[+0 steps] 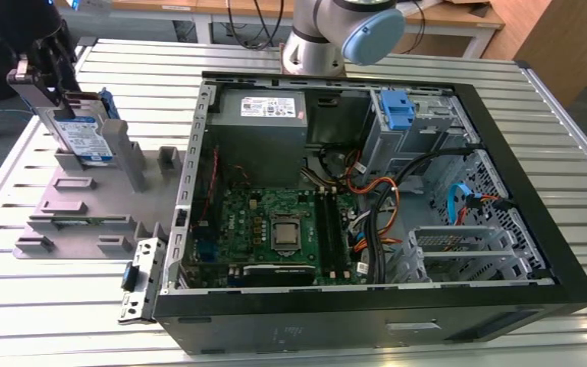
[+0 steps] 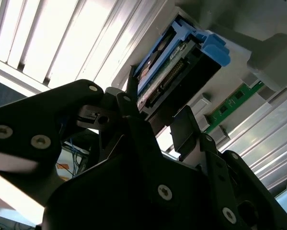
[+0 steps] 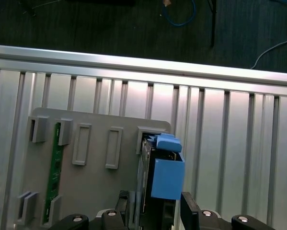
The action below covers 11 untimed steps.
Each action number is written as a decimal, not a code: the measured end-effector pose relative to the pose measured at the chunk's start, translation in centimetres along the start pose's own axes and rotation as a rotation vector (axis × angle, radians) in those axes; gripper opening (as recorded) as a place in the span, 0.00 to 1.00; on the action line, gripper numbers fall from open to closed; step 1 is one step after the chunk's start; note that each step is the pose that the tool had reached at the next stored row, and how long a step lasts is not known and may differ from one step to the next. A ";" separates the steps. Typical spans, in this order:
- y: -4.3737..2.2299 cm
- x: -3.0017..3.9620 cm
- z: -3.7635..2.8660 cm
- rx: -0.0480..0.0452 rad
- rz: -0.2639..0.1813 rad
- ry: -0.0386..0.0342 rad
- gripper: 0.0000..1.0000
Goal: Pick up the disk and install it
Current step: 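Pick up the disk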
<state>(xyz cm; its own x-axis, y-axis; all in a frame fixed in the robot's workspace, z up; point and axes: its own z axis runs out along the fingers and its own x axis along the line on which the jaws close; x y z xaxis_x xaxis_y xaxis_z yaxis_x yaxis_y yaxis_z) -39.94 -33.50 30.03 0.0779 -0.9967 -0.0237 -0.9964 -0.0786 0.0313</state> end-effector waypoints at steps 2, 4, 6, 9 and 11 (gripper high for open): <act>-0.01 -0.01 0.00 -0.0002 0.000 0.0001 0.54; -0.03 -0.01 0.00 -0.0002 0.000 0.0001 0.54; -0.12 -0.01 0.01 -0.0002 0.000 0.0001 0.54; -0.16 0.00 0.02 -0.0002 0.000 0.0000 0.54; -0.17 0.00 0.02 -0.0002 0.000 0.0000 0.54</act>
<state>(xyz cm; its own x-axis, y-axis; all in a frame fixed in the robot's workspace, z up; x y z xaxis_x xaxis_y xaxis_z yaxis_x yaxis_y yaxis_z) -39.77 -33.49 30.00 0.0778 -0.9967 -0.0237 -0.9964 -0.0785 0.0314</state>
